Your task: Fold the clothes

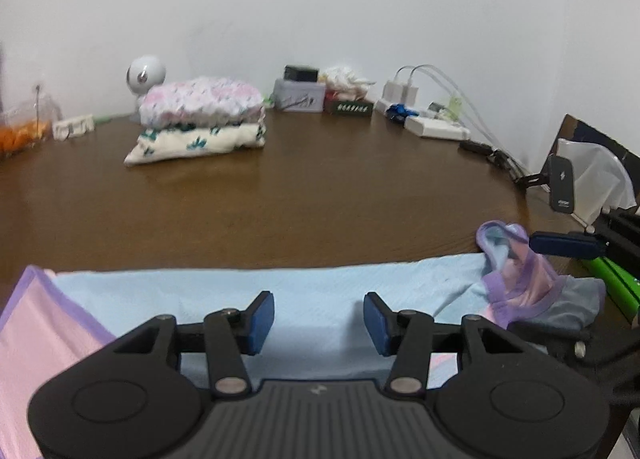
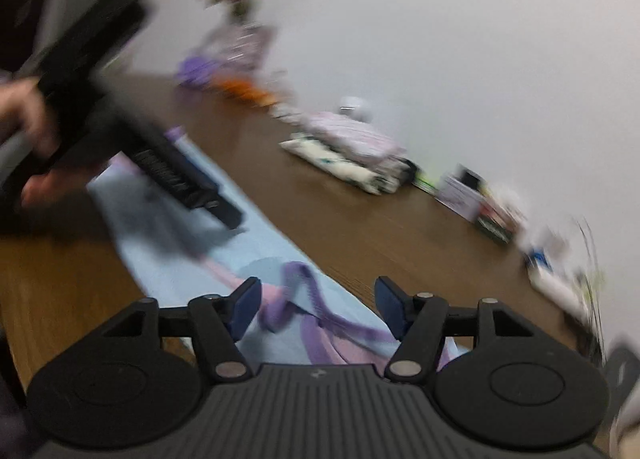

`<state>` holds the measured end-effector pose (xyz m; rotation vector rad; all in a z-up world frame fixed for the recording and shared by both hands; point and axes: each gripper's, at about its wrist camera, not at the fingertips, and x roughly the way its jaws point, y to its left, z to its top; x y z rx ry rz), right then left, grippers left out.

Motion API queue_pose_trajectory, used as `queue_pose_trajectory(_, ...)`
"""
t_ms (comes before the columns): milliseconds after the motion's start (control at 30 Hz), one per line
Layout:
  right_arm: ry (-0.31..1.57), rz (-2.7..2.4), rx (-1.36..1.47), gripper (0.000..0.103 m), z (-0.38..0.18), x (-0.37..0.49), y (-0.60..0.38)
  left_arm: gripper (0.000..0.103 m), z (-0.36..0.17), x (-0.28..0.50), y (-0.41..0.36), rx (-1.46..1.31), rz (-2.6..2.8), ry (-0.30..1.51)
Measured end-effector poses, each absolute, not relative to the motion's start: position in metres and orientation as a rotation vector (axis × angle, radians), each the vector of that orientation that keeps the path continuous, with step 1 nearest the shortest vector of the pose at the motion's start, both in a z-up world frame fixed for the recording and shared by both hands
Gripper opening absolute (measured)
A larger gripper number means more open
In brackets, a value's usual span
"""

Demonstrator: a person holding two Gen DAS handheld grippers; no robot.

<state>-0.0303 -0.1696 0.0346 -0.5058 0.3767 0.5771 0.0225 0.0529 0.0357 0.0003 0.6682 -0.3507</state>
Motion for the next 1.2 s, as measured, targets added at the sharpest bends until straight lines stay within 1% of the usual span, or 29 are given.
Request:
queue_pose_trajectory(33, 0.386, 0.607, -0.536, 0.070, 0.034, -0.027, -0.164, 0.048, 0.034, 0.022, 0.055, -0.005, -0.349, 0.676)
queue_pose_trajectory(67, 0.414, 0.617, -0.539, 0.064, 0.032, -0.022, -0.160, 0.048, 0.033, 0.022, 0.058, -0.010, -0.349, 0.684)
queue_pose_trajectory(100, 0.442, 0.627, -0.542, 0.051, 0.030, -0.017, -0.156, 0.048, 0.031, 0.023, 0.059, -0.012, -0.342, 0.693)
queue_pose_trajectory(133, 0.473, 0.630, -0.549, 0.011, 0.028, -0.011, -0.154, 0.048, 0.029, 0.025, 0.060, -0.013, -0.334, 0.703)
queue_pose_trajectory(167, 0.461, 0.619, -0.563, 0.003, 0.029, -0.011, -0.156, 0.048, 0.028, 0.025, 0.060, -0.007, -0.330, 0.702)
queue_pose_trajectory(333, 0.340, 0.607, -0.573, 0.004, 0.035, -0.024, -0.178, 0.048, 0.027, 0.024, 0.062, 0.002, -0.330, 0.696)
queue_pose_trajectory(467, 0.389, 0.598, -0.600, 0.004, 0.020, -0.030, -0.181, 0.048, 0.028, 0.024, 0.061, 0.006, -0.316, 0.700)
queue_pose_trajectory(500, 0.407, 0.589, -0.603, 0.006, 0.017, -0.031, -0.182, 0.048, 0.030, 0.024, 0.061, 0.005, -0.304, 0.702)
queue_pose_trajectory(533, 0.426, 0.580, -0.605, 0.012, 0.013, -0.032, -0.183, 0.048, 0.032, 0.024, 0.061, -0.001, -0.296, 0.701)
queue_pose_trajectory(567, 0.438, 0.560, -0.584, 0.023, 0.015, -0.034, -0.187, 0.048, 0.035, 0.022, 0.061, -0.010, -0.293, 0.692)
queue_pose_trajectory(600, 0.430, 0.540, -0.550, 0.056, 0.018, -0.036, -0.193, 0.048, 0.041, 0.018, 0.060, -0.017, -0.306, 0.676)
queue_pose_trajectory(633, 0.422, 0.520, -0.515, 0.071, 0.021, -0.039, -0.200, 0.049, 0.047, 0.013, 0.058, -0.022, -0.326, 0.657)
queue_pose_trajectory(700, 0.399, 0.506, -0.378, 0.071, 0.034, -0.045, -0.223, 0.053, 0.056, 0.007, 0.046, -0.006, -0.375, 0.621)
queue_pose_trajectory(767, 0.382, 0.474, -0.216, 0.072, 0.047, -0.042, -0.245, 0.053, 0.060, 0.005, 0.029, 0.024, -0.417, 0.605)
queue_pose_trajectory(800, 0.376, 0.448, -0.122, 0.079, 0.052, -0.035, -0.254, 0.053, 0.057, 0.008, 0.019, 0.047, -0.430, 0.615)
queue_pose_trajectory(833, 0.370, 0.421, -0.028, 0.082, 0.058, -0.028, -0.263, 0.052, 0.054, 0.011, 0.008, 0.071, -0.442, 0.624)
queue_pose_trajectory(900, 0.377, 0.359, 0.121, 0.080, 0.064, -0.008, -0.277, 0.052, 0.045, 0.015, -0.008, 0.106, -0.458, 0.645)
queue_pose_trajectory(933, 0.408, 0.334, 0.139, 0.073, 0.061, 0.005, -0.276, 0.052, 0.039, 0.016, -0.013, 0.112, -0.465, 0.659)
queue_pose_trajectory(967, 0.439, 0.309, 0.156, 0.063, 0.057, 0.019, -0.276, 0.052, 0.035, 0.015, -0.016, 0.120, -0.467, 0.667)
queue_pose_trajectory(1033, 0.527, 0.291, 0.144, 0.053, 0.045, 0.045, -0.270, 0.052, 0.028, 0.012, -0.021, 0.141, -0.467, 0.680)
queue_pose_trajectory(1067, 0.569, 0.284, 0.145, 0.050, 0.038, 0.053, -0.270, 0.052, 0.025, 0.011, -0.024, 0.152, -0.467, 0.686)
queue_pose_trajectory(1100, 0.617, 0.265, 0.173, 0.038, 0.030, 0.062, -0.271, 0.052, 0.023, 0.010, -0.025, 0.155, -0.468, 0.687)
queue_pose_trajectory(1133, 0.633, 0.255, 0.212, 0.014, 0.025, 0.064, -0.274, 0.052, 0.023, 0.010, -0.025, 0.157, -0.469, 0.685)
queue_pose_trajectory(1167, 0.649, 0.245, 0.251, 0.003, 0.021, 0.066, -0.278, 0.052, 0.023, 0.010, -0.024, 0.153, -0.471, 0.688)
queue_pose_trajectory(1200, 0.624, 0.234, 0.273, 0.003, 0.021, 0.061, -0.281, 0.052, 0.022, 0.010, -0.024, 0.152, -0.472, 0.688)
